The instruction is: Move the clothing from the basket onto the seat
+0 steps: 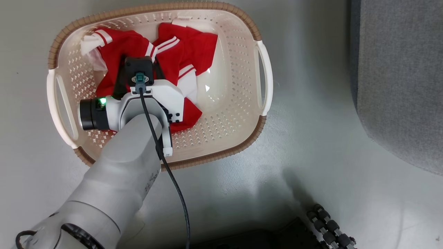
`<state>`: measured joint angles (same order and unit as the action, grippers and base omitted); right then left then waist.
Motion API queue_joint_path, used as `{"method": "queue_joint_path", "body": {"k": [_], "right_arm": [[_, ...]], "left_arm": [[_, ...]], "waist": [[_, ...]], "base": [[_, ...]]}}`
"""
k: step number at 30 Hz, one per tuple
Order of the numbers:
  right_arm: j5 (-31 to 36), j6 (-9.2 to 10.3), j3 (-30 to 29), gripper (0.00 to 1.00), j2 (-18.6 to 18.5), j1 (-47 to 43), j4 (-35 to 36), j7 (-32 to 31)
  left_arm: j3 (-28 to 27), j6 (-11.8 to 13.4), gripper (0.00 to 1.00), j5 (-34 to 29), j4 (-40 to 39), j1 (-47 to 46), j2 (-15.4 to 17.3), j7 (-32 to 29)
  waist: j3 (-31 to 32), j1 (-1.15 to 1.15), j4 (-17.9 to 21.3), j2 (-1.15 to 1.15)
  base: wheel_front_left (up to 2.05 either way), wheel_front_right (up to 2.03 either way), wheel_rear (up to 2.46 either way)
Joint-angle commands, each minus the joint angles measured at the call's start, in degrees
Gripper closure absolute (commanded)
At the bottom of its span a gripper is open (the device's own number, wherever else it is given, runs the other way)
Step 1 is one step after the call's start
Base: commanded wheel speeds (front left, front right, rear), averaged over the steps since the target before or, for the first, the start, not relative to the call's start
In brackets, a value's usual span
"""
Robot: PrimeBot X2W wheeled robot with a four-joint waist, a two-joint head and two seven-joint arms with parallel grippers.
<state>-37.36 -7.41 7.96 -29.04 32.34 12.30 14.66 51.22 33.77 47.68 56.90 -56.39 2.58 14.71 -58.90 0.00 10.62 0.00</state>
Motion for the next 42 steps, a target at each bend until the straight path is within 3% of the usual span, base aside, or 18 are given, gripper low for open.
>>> {"method": "queue_joint_path", "body": {"k": [1,10,21,30,42], "right_arm": [[-0.6,-0.08,0.5,0.00,-0.8,-1.9,1.0,0.3],[-0.6,-0.08,0.3,0.00,-0.9,-2.7,0.0,0.3],[-0.3,-0.08,1.5,0.00,-0.4,-5.5,-2.4,0.3],[0.6,-0.08,1.8,0.00,0.5,-9.1,-5.9,0.3],[2.4,-0.08,2.9,0.00,3.1,-14.7,-10.9,0.3]], "left_arm": [[0.3,-0.7,0.98,1.6,-0.4,1.8,0.3,0.3],[1.6,-1.7,1.00,5.1,-4.5,5.8,0.3,0.3],[0.5,-2.6,1.00,2.9,-9.1,13.0,0.3,0.3],[-5.0,-3.8,1.00,-3.8,-16.5,20.2,0.3,0.3],[-13.6,-9.2,1.00,-14.4,-24.0,30.9,0.3,0.3]], "waist": [[0.6,0.00,0.0,0.00],[5.4,0.00,-1.2,0.00],[14.5,0.00,-2.6,0.00],[23.4,0.00,-4.8,0.00],[35.1,0.00,-6.6,0.00]], "base": [[0.00,0.00,0.00],[0.00,0.00,0.00],[0.00,0.00,0.00],[0.00,0.00,0.00],[0.00,0.00,0.00]]}}
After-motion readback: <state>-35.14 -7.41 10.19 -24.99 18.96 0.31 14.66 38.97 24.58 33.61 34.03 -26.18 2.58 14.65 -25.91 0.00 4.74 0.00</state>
